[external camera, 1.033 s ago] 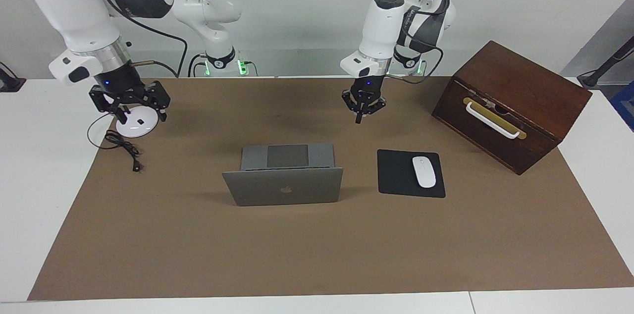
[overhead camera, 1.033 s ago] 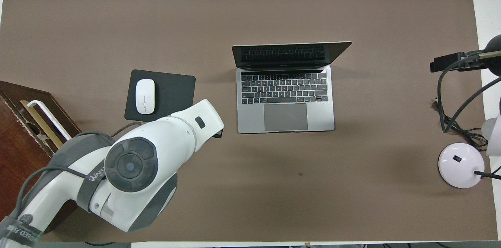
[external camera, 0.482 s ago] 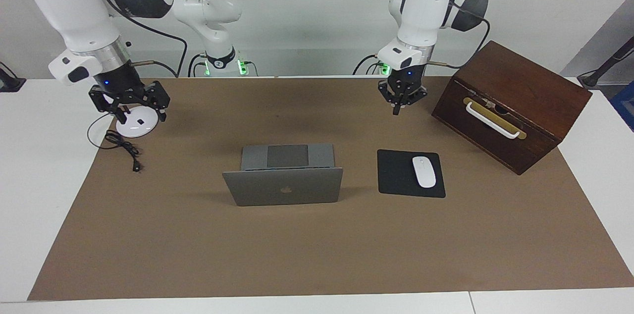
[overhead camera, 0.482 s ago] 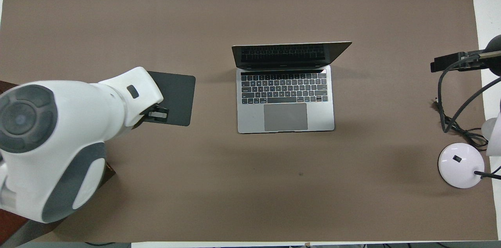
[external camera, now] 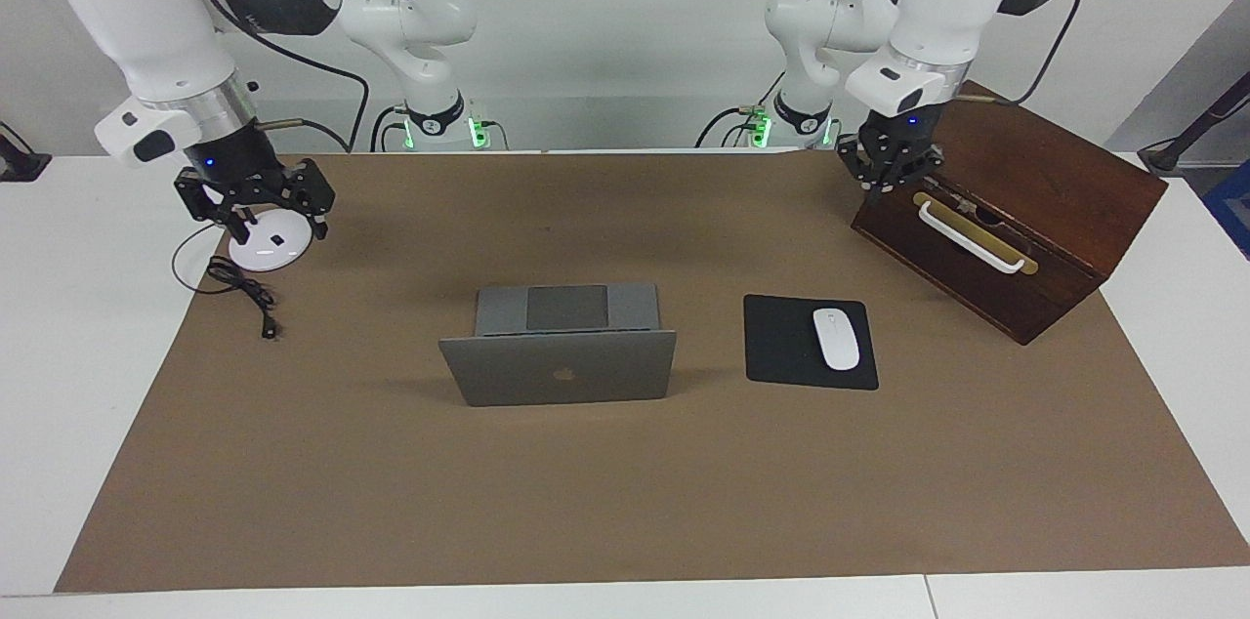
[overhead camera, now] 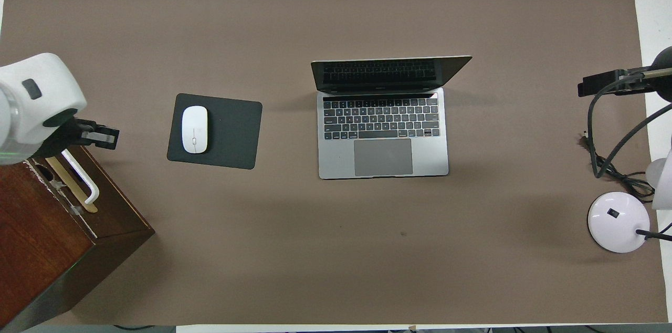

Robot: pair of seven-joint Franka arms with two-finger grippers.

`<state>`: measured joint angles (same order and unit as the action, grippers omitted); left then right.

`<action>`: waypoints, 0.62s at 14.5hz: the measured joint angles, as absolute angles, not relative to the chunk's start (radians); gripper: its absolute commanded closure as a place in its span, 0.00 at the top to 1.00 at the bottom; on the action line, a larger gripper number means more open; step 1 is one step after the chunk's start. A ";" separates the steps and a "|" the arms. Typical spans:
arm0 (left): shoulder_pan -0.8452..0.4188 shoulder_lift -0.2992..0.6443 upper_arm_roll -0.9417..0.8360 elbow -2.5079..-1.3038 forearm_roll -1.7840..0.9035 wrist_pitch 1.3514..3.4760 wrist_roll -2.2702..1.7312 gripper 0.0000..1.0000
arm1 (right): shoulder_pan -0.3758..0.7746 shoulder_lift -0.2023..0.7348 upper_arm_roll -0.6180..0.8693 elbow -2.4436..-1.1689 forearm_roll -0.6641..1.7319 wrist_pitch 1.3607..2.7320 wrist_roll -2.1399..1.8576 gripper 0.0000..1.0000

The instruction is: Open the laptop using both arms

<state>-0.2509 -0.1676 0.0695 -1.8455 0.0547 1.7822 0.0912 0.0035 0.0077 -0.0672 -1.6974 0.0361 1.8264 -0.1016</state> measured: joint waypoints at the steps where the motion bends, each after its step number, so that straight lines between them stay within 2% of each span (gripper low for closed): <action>1: -0.230 -0.167 0.072 -1.841 0.055 1.777 0.094 1.00 | 0.003 0.008 -0.067 -1.697 0.036 1.826 -0.102 1.00; 9: -0.119 -0.167 0.076 -1.805 0.054 1.749 0.096 1.00 | 0.003 0.008 -0.067 -1.695 0.036 1.826 -0.102 1.00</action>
